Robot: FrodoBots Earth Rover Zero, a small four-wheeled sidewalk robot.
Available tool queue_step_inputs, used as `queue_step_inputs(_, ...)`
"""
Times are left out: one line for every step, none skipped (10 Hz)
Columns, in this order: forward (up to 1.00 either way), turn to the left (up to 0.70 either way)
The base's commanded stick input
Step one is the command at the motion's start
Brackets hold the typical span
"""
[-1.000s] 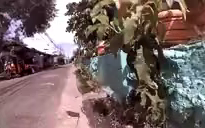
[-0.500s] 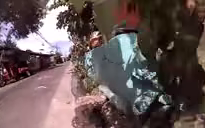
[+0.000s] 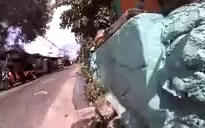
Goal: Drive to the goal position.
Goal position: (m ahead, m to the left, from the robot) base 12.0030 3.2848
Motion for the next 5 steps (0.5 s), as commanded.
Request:
queue_step_inputs(0.70,0.27)
queue_step_inputs(0.70,0.27)
queue_step_inputs(0.70,0.27)
queue_step_inputs(0.70,0.27)
queue_step_inputs(0.70,0.27)
